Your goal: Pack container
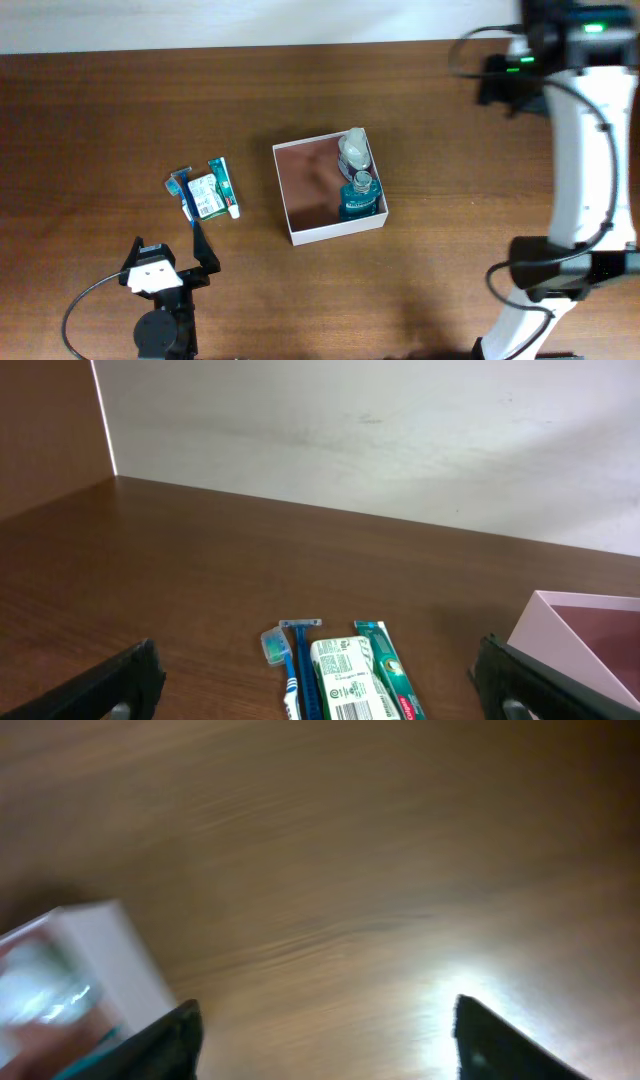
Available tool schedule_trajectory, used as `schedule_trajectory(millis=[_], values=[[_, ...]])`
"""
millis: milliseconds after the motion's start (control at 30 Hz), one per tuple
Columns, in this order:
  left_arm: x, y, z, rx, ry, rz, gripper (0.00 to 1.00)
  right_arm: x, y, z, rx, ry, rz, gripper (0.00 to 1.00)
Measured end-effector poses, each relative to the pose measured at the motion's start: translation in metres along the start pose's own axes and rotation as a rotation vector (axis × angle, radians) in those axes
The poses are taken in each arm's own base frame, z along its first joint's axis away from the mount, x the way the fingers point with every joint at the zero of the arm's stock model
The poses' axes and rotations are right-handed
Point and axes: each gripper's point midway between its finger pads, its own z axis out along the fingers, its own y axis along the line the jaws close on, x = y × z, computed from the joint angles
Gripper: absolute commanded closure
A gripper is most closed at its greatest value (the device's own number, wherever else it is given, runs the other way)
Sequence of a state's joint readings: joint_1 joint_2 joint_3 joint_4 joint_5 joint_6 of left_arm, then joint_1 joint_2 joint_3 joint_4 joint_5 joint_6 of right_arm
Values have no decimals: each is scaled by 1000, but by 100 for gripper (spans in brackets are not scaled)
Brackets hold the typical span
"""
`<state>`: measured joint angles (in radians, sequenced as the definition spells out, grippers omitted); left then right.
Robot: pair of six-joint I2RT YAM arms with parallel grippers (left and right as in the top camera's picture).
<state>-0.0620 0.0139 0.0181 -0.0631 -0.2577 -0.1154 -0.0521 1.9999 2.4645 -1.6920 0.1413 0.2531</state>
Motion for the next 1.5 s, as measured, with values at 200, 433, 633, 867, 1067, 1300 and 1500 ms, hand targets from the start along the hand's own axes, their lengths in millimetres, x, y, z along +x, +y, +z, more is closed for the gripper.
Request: schedule_trajectory(millis=[200,433,633,867,1067,1300,1500], values=[[0,0,0,0,0,0,1,-9,-89,7,84,6,199,1],[0,0,0,0,0,0,1,-6,-126,9,81,16,302,1],[0,0,0,0,0,0,1,-5,-135,9,82,17,325,1],[0,0,0,0,0,0,0,-6,-133,9,74,18,324,2],[-6,1,0,-9,-27,-3,1,-6,-133,9,74,18,324,1],[-74,0,-11,-3,-309,-60,1,-5,-133,9,73,19,325,1],[-130,-6,-22,-15,-335,121,1,-5,-133,9,71,19,324,1]])
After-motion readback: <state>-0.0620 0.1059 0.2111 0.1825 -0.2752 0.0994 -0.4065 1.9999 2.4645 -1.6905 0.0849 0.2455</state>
